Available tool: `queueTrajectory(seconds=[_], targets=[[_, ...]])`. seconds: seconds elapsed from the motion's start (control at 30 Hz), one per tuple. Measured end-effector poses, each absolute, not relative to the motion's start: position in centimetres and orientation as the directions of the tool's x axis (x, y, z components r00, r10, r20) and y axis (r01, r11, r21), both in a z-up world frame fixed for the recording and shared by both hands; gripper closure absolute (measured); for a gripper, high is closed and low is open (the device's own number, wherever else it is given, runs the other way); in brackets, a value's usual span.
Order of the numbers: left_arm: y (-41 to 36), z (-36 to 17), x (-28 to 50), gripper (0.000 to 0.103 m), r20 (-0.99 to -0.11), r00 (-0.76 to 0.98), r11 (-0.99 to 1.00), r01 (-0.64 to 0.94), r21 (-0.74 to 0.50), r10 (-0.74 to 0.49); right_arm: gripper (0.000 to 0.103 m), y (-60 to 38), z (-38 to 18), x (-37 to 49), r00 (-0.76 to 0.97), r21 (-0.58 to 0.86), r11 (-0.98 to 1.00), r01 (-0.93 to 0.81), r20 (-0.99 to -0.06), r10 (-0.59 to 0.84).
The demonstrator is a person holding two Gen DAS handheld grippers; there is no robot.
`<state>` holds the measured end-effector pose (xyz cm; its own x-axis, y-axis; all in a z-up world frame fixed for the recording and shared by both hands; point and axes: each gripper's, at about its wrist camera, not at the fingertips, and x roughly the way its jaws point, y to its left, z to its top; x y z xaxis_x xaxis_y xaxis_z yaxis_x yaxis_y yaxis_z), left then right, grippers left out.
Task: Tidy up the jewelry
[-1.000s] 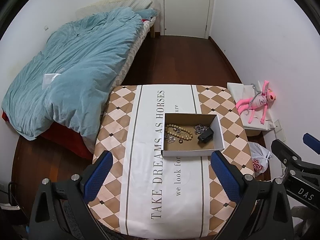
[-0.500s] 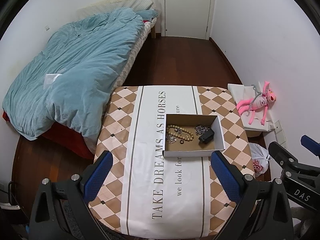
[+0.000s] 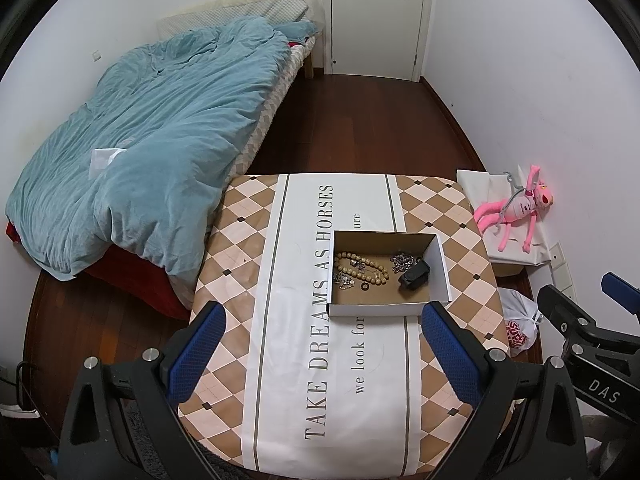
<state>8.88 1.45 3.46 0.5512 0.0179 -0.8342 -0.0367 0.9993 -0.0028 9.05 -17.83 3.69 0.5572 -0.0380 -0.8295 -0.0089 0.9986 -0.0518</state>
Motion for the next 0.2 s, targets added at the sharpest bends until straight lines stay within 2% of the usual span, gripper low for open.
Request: queueTrajectory(seconds=[0.2], targets=[[1.51,3.89,8.92,0.003,-0.824,0.566,0.999,-0.042,-0.004,0.020,0.000,-17.93,3.72,9.15,0.560,-0.053,0.999,-0.008,-0.828,-0.040]])
